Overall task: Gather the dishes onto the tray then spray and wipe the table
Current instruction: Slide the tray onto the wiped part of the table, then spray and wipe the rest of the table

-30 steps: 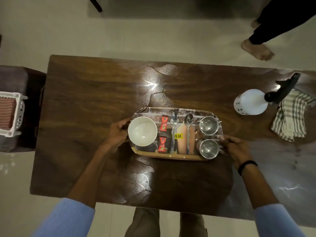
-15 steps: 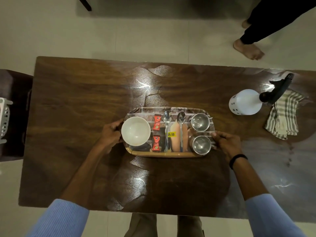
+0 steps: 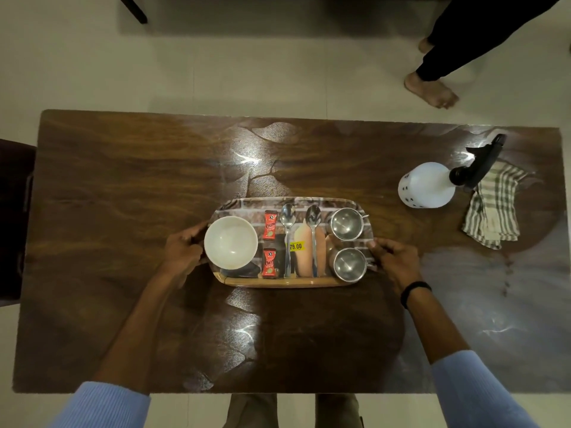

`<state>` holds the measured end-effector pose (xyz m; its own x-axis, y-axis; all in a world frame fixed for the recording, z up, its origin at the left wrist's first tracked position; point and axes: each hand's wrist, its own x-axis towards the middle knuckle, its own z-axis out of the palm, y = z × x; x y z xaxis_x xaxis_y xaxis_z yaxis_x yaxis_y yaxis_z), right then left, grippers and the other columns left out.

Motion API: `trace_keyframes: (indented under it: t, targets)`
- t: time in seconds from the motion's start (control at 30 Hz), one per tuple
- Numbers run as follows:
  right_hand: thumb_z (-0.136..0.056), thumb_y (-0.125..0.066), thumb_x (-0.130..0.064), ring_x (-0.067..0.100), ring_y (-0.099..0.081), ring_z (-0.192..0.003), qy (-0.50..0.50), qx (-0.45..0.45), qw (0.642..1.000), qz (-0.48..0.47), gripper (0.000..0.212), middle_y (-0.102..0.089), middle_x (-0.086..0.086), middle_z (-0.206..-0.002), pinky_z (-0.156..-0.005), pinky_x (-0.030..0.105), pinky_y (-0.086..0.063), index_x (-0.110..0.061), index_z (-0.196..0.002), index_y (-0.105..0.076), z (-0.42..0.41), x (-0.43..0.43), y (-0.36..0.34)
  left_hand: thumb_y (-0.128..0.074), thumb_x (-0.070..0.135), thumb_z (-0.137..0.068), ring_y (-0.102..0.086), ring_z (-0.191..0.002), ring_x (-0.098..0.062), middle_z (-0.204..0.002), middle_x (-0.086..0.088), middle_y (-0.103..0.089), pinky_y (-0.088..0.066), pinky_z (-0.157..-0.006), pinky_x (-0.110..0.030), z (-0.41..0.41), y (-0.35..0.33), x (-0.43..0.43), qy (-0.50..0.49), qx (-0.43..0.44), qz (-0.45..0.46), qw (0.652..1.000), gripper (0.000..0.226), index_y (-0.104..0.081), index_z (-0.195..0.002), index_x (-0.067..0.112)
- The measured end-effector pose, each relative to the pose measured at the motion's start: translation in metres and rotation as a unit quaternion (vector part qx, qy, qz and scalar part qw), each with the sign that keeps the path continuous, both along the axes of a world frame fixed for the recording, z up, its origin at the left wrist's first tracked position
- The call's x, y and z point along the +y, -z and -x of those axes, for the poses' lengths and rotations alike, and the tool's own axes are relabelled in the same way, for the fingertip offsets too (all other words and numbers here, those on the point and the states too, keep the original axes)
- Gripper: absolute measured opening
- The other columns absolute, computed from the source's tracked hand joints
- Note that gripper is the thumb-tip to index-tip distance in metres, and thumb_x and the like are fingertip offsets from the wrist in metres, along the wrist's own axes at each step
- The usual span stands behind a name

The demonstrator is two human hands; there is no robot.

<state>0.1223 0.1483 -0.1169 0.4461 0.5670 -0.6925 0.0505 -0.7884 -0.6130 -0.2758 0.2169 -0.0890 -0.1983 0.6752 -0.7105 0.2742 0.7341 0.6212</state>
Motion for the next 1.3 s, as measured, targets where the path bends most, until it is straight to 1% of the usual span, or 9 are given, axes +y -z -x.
trace_keyframes:
  t: [0.2,0.37,0.5,0.63,0.73,0.83,1.0,1.17,1.3]
  targets:
    - [-0.097,-0.063,-0.017,0.017,-0.070,-0.073,-0.023,-0.033,0.999,0.001,0.023,-0.074,0.010,-0.088,-0.064,0.024,-0.060,-0.006,-0.116,-0.071,-0.007,-0.010,-0.007,-0.059,-0.006,-0.091,-0.067,-0.103,-0.027,-0.114,-0.016,-0.071,-0.051,-0.072,-0.004,0.020,0.001,-0.007,0.014,0.126,-0.112,0.986,0.035,-0.069,-0.122,0.006]
    - [-0.098,-0.061,-0.016,0.025,-0.072,-0.079,-0.026,-0.078,0.996,-0.033,0.024,-0.075,0.013,-0.098,-0.079,0.048,-0.061,-0.006,-0.116,-0.071,-0.022,-0.021,-0.017,-0.064,0.023,-0.090,-0.071,-0.103,-0.013,-0.113,0.011,-0.073,-0.057,-0.090,-0.047,0.025,0.001,-0.002,0.005,0.154,-0.143,0.978,0.041,-0.062,-0.126,0.042]
    - [-0.098,-0.060,-0.017,0.017,-0.071,-0.072,-0.013,-0.116,0.991,-0.068,0.021,-0.074,0.003,-0.086,-0.074,0.045,-0.062,-0.010,-0.113,-0.073,-0.046,-0.034,-0.025,-0.055,0.014,-0.096,-0.064,-0.104,-0.001,-0.118,0.010,-0.069,-0.054,-0.094,-0.023,-0.071,-0.059,0.007,0.070,0.124,-0.225,0.964,0.041,-0.059,-0.128,0.040]
    - [-0.099,-0.059,-0.020,0.012,-0.070,-0.080,-0.017,-0.164,0.981,-0.106,0.021,-0.074,0.000,-0.092,-0.078,0.037,-0.060,-0.013,-0.113,-0.073,-0.076,-0.043,-0.037,-0.061,0.005,-0.094,-0.064,-0.103,-0.007,-0.114,0.003,-0.068,-0.051,-0.092,-0.024,-0.181,-0.093,-0.001,0.120,0.078,-0.329,0.933,0.045,-0.060,-0.123,0.038]
    - [-0.099,-0.058,-0.021,0.019,-0.068,-0.097,-0.018,-0.234,0.966,-0.110,0.024,-0.074,0.006,-0.107,-0.086,0.032,-0.054,-0.011,-0.115,-0.073,-0.107,-0.041,-0.043,-0.070,0.009,-0.089,-0.061,-0.109,-0.004,-0.119,0.010,-0.064,-0.054,-0.094,-0.035,-0.247,-0.089,0.001,0.169,0.030,-0.282,0.944,0.052,-0.055,-0.129,0.038]
    - [-0.098,-0.056,-0.019,0.031,-0.065,-0.105,-0.010,-0.322,0.937,-0.132,0.026,-0.071,0.014,-0.112,-0.092,0.043,-0.053,-0.007,-0.116,-0.071,-0.143,-0.032,-0.037,-0.080,0.025,-0.081,-0.057,-0.117,-0.009,-0.130,0.013,-0.056,-0.053,-0.097,-0.045,-0.306,-0.074,0.005,0.221,-0.007,-0.259,0.940,0.068,-0.046,-0.135,0.048]
    - [-0.097,-0.057,-0.024,0.038,-0.042,-0.134,-0.065,-0.382,0.909,-0.154,0.044,-0.046,0.023,-0.142,-0.113,0.045,-0.037,-0.006,-0.137,-0.053,-0.194,0.001,-0.004,-0.090,0.040,-0.065,-0.042,-0.136,-0.020,-0.151,0.005,-0.038,-0.045,-0.106,-0.053,-0.380,-0.047,0.021,0.259,-0.001,-0.255,0.932,0.101,-0.032,-0.147,0.044]
    - [-0.101,-0.038,-0.050,0.035,-0.013,-0.152,-0.188,-0.429,0.877,-0.109,0.066,-0.020,0.019,-0.162,-0.123,0.047,-0.014,-0.014,-0.155,-0.026,-0.215,0.045,0.034,-0.091,0.046,-0.062,-0.045,-0.135,-0.017,-0.150,0.005,-0.043,-0.045,-0.107,-0.041,-0.421,-0.025,0.040,0.247,-0.003,-0.272,0.930,0.100,-0.038,-0.146,0.033]
    - [-0.103,-0.029,-0.050,0.035,-0.011,-0.153,-0.228,-0.432,0.868,-0.084,0.064,-0.016,0.017,-0.164,-0.124,0.047,-0.012,-0.017,-0.157,-0.021,-0.218,0.049,0.055,-0.078,0.069,-0.049,-0.048,-0.133,-0.020,-0.146,-0.002,-0.049,-0.041,-0.104,-0.028,-0.448,-0.020,0.040,0.152,0.028,-0.129,0.979,0.114,-0.043,-0.145,0.018]
